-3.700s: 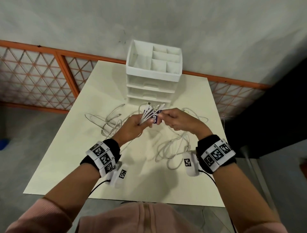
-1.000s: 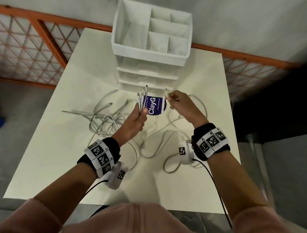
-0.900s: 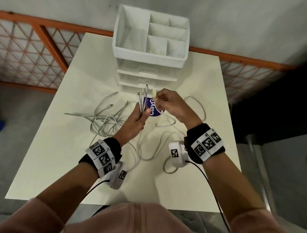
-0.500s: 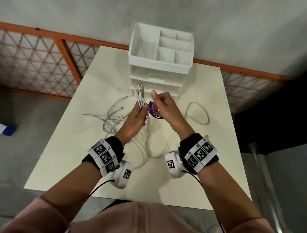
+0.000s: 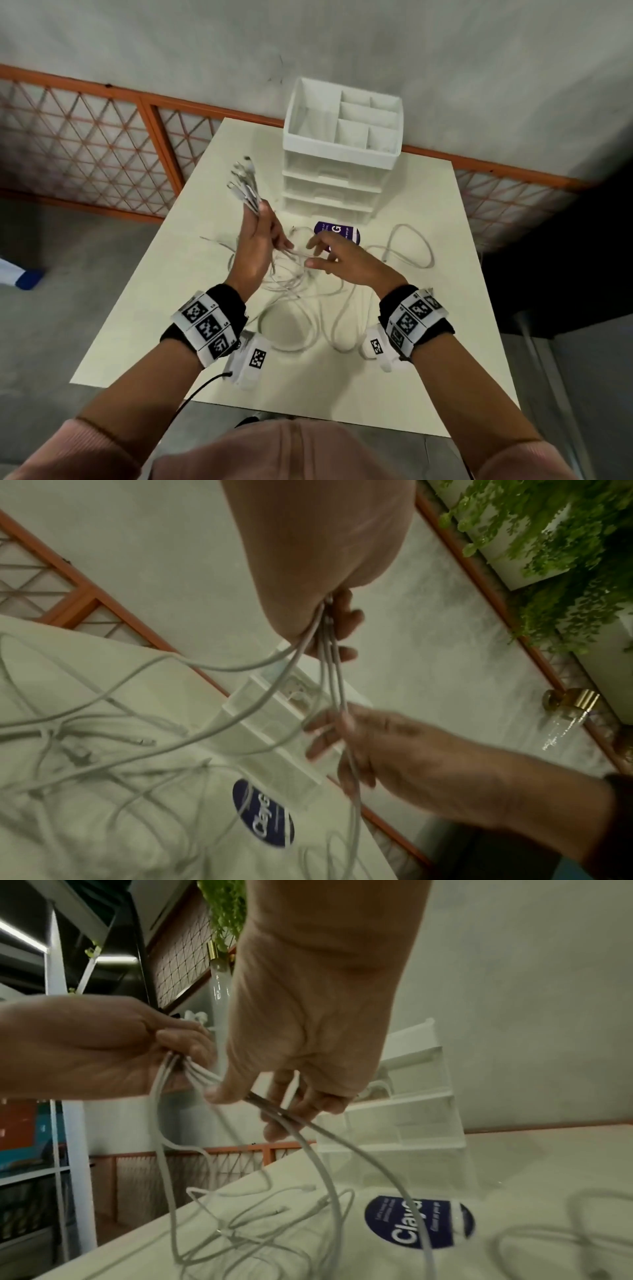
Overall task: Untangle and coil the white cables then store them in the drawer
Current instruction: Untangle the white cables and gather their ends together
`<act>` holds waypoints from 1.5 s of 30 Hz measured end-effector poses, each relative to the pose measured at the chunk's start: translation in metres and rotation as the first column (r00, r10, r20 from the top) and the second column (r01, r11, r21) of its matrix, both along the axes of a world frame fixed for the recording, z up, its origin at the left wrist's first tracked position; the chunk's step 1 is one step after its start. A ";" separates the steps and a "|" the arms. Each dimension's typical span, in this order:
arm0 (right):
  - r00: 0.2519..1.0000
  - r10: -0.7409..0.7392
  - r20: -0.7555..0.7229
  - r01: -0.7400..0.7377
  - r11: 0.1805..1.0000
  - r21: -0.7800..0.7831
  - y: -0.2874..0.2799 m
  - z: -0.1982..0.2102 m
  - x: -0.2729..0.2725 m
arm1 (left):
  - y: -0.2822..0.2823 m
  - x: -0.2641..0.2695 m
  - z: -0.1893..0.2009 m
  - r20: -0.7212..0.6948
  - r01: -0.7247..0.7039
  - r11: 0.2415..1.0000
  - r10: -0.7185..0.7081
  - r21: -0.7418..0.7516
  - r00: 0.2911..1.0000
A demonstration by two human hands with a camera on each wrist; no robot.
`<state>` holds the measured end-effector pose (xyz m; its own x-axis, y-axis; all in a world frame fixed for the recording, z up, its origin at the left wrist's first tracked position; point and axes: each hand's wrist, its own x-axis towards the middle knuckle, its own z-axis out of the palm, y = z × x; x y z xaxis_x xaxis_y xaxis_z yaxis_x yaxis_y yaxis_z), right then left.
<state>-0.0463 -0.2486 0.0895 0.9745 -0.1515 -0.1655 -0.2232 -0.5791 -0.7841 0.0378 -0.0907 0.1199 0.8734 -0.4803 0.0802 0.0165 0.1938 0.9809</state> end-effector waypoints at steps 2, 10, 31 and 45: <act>0.996 -0.076 0.035 0.075 0.996 0.038 -0.014 -0.005 -0.009 | 0.007 0.011 0.009 0.032 -0.071 0.997 0.072 -0.039 0.997; 0.965 -0.193 -0.177 0.198 0.980 0.010 -0.062 -0.022 -0.050 | 0.023 0.039 0.017 0.276 -0.195 0.980 0.179 0.033 0.944; 0.875 -0.020 -0.483 -0.277 0.799 -0.535 -0.041 -0.085 -0.091 | 0.009 0.023 -0.001 0.356 -0.065 0.976 -0.013 0.207 0.934; 0.984 -0.127 0.125 0.130 0.991 -0.013 -0.021 0.057 -0.019 | -0.016 -0.011 -0.014 0.282 0.251 0.803 -0.454 0.540 0.845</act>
<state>-0.0653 -0.2695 0.1465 0.9594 -0.2790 -0.0401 -0.1987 -0.5684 -0.7984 0.0271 -0.1071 0.1063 0.5796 -0.8133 0.0505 -0.4001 -0.2300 0.8871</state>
